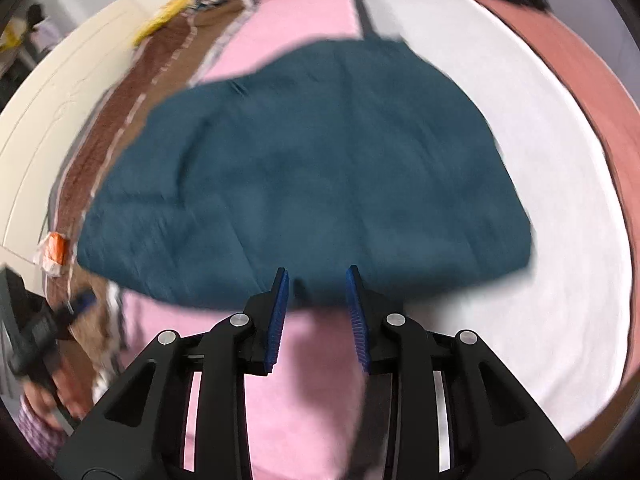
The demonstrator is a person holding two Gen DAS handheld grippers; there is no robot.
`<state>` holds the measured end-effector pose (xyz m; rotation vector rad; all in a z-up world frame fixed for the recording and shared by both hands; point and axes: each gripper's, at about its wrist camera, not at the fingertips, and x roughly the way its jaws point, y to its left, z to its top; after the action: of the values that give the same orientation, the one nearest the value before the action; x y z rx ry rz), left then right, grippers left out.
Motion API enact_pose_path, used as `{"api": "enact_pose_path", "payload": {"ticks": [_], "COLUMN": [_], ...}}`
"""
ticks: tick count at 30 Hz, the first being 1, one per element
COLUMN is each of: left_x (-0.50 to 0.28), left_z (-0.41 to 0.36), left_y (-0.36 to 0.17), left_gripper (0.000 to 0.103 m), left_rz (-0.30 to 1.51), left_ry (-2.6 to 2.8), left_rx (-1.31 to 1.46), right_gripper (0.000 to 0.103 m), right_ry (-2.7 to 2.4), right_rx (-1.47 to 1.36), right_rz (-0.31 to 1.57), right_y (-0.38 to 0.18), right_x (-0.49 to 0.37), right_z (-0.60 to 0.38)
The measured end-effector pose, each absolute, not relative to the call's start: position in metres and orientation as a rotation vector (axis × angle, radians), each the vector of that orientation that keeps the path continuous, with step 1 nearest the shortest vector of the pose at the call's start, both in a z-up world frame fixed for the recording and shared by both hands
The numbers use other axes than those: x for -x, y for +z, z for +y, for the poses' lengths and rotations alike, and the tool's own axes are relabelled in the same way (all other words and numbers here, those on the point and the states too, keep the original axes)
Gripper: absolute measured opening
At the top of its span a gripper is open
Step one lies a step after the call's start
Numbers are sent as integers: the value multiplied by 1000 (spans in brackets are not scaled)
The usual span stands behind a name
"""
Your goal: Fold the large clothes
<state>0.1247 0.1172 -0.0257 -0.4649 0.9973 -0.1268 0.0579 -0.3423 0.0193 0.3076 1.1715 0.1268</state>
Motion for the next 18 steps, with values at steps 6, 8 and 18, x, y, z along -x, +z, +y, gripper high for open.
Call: {"api": "enact_pose_path", "payload": {"ticks": [6, 8, 18], "left_x": [-133, -136, -162], "left_z": [154, 164, 170], "left_y": [-34, -45, -81], "left_gripper": [78, 79, 81], "left_rz": [969, 976, 934], "left_ry": [-68, -52, 14], "left_rx": [691, 804, 1060], "right_gripper": [30, 30, 30], "right_ry": [220, 240, 400], "right_rx": [-351, -349, -355], "right_rz": [1157, 1129, 1081], "right_y": [25, 34, 46], "right_x": [-40, -40, -85], "right_z": [-314, -305, -235]}}
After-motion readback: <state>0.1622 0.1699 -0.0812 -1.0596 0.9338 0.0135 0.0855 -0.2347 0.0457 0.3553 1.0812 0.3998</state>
